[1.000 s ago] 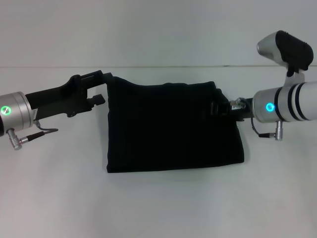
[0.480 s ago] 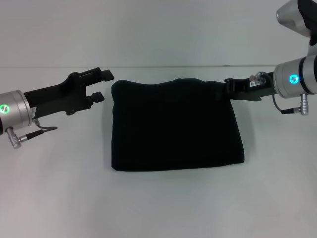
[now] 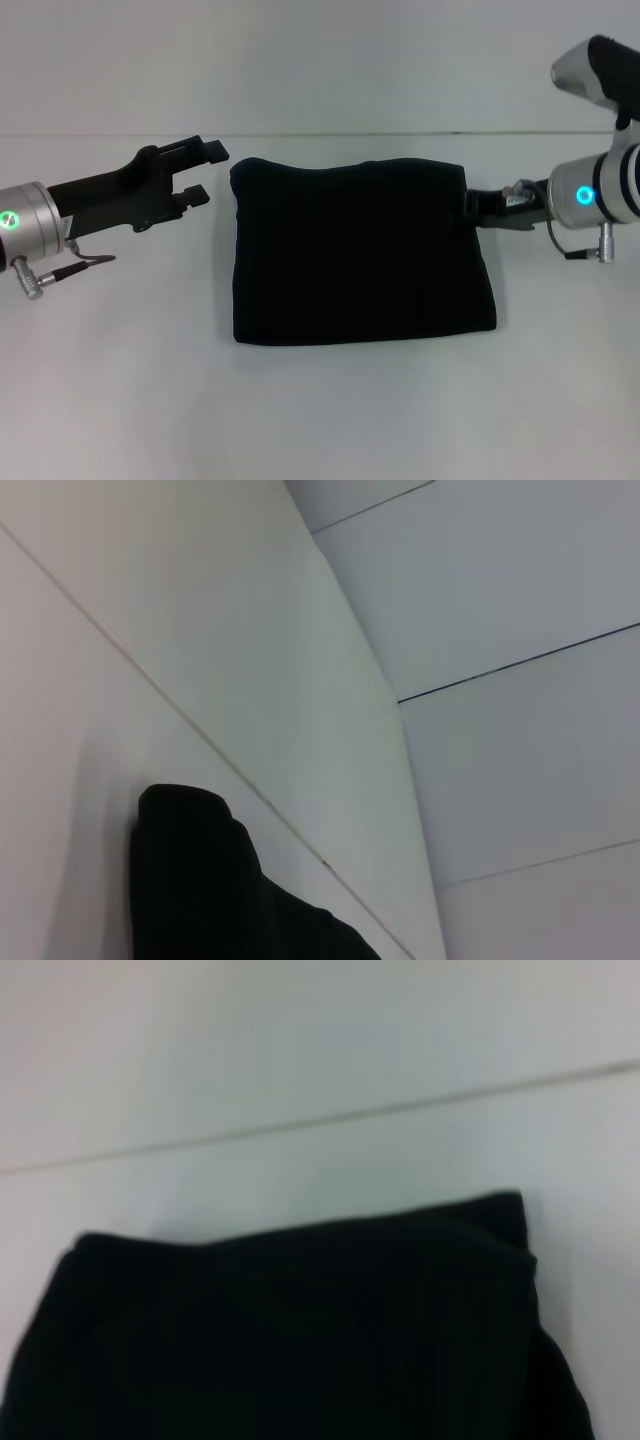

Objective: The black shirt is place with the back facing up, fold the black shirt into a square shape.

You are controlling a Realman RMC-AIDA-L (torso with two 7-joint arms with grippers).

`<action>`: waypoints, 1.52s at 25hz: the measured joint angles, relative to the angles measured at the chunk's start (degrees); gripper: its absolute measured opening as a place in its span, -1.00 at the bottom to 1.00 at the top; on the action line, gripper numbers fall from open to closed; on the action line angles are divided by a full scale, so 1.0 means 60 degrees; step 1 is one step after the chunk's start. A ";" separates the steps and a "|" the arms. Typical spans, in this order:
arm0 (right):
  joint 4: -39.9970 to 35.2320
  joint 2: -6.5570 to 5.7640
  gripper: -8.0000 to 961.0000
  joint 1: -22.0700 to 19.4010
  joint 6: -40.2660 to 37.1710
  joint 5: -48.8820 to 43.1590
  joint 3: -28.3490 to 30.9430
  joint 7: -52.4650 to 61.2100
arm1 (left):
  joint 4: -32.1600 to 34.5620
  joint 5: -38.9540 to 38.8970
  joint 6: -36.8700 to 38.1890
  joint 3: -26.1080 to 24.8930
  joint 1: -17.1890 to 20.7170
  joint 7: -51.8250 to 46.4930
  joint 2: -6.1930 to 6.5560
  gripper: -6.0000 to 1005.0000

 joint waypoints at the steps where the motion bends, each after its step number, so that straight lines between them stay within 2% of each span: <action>1: 0.0193 -0.0019 -0.89 0.0023 0.0089 0.0000 -0.0004 -0.0069 | 0.0000 -0.0034 -0.0002 0.0000 0.0022 0.0000 -0.0002 0.41; 4: 0.0553 -0.0059 -0.88 0.0056 0.0295 0.0018 -0.0012 -0.0209 | 0.0000 -0.0075 -0.0016 0.0000 0.0036 0.0000 -0.0003 0.40; 8: 0.0509 -0.0015 -0.87 -0.0028 0.0528 0.0087 0.0069 -0.0215 | 0.0000 -0.0079 -0.0024 0.0000 0.0040 0.0000 -0.0009 0.40; 14: 0.0370 -0.0102 -0.37 -0.0058 0.0768 0.0545 0.0131 -0.0333 | 0.0000 -0.0083 -0.0003 -0.0001 0.0133 0.0000 -0.0050 0.39; 17: 0.0354 -0.0079 -0.25 -0.0052 0.1063 0.0806 0.0122 -0.0594 | 0.0000 -0.0083 -0.0001 0.0000 0.0174 0.0000 -0.0070 0.39; 22: 0.0394 0.0089 -0.06 0.0035 0.2069 0.0890 0.0047 -0.1113 | 0.0000 -0.0098 0.0011 0.0000 0.0194 0.0000 -0.0089 0.38; 24: 0.0356 0.0078 0.02 0.0027 0.2158 0.0890 0.0062 -0.1110 | 0.0000 -0.0142 0.0031 -0.0001 0.0195 0.0000 -0.0091 0.38; 27: 0.0190 -0.0136 0.04 -0.0107 0.1217 0.0917 0.0158 -0.1044 | 0.0001 -0.0187 0.0060 -0.0001 0.0213 0.0000 -0.0092 0.37; 31: -0.0496 -0.0513 0.04 -0.0641 -0.1265 0.1311 0.0604 -0.1218 | 0.0002 -0.0161 0.0202 0.0057 0.0258 0.0001 -0.0042 0.37; 33: -0.0987 -0.0596 0.03 -0.1077 -0.2596 0.1992 0.1058 -0.1809 | 0.0017 0.0035 0.0522 0.0125 0.0265 0.0002 0.0073 0.37; 36: -0.1627 -0.0714 0.04 -0.2040 -0.4260 0.3781 0.2108 -0.2961 | 0.0049 0.0652 0.1462 0.0124 0.0298 -0.0012 0.0341 0.36; 38: -0.1708 -0.0954 0.04 -0.2526 -0.4692 0.4604 0.2535 -0.3201 | 0.0069 0.1114 0.2235 0.0100 0.0317 -0.0055 0.0490 0.36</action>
